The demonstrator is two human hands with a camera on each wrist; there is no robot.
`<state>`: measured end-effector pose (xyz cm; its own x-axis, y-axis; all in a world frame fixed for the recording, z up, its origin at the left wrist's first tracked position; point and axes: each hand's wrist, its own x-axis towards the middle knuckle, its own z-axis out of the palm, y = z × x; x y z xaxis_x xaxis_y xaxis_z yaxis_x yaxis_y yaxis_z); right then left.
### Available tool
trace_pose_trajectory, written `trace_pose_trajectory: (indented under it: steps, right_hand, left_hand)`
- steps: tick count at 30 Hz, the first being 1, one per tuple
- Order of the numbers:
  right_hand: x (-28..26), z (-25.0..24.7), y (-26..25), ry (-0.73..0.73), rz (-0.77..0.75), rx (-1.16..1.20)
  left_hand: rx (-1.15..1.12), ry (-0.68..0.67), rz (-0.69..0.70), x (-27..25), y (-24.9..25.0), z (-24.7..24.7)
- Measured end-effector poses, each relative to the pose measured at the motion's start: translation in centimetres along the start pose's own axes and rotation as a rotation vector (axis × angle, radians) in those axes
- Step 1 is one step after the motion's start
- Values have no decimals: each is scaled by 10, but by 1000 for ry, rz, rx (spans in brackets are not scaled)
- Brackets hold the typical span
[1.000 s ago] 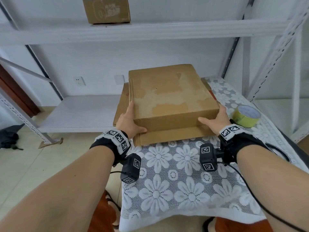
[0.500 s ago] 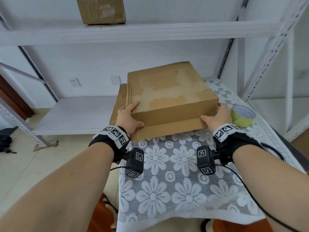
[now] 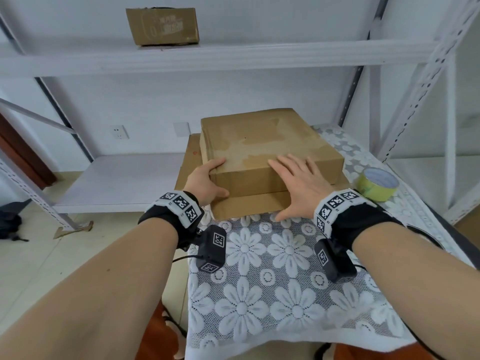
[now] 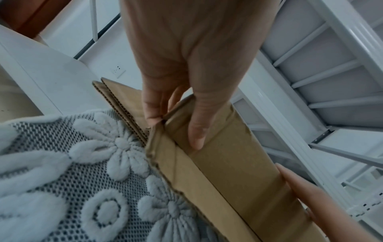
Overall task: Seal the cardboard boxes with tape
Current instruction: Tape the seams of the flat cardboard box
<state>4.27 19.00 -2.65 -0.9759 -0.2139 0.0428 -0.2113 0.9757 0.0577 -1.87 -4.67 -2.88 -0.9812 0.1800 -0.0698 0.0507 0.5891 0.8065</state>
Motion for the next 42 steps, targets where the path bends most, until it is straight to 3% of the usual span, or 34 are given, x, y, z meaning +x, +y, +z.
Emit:
trace_pose_trajectory:
  steps: [6,12,19,23,35,37,40,42]
  right_hand:
    - [-1,-1,-5,80,-80,-36]
    - [-5,-15,-4,310,-12,47]
    - [-11,-7,-4,263,26,147]
    - [-6,-6,-8,278,34,190]
    - [7,2,-13,262,76,293]
    - [6,4,-15,239,69,297]
    - [6,5,-16,247,65,283]
    - [6,5,-14,258,70,286]
  left_hand:
    - [-45,-77,42,-4,3,-4]
    - [-191,-151,50,-8,18,-3]
    - [-373,-261,-89,-15,27,7]
    - [-359,-269,-47,-18,20,8]
    - [-354,-162,-38,-14,-4,15]
    - [-226,-97,-25,-12,-6,17]
    - [275,52,13,-8,3,19]
    - [391,59,106,-7,18,23]
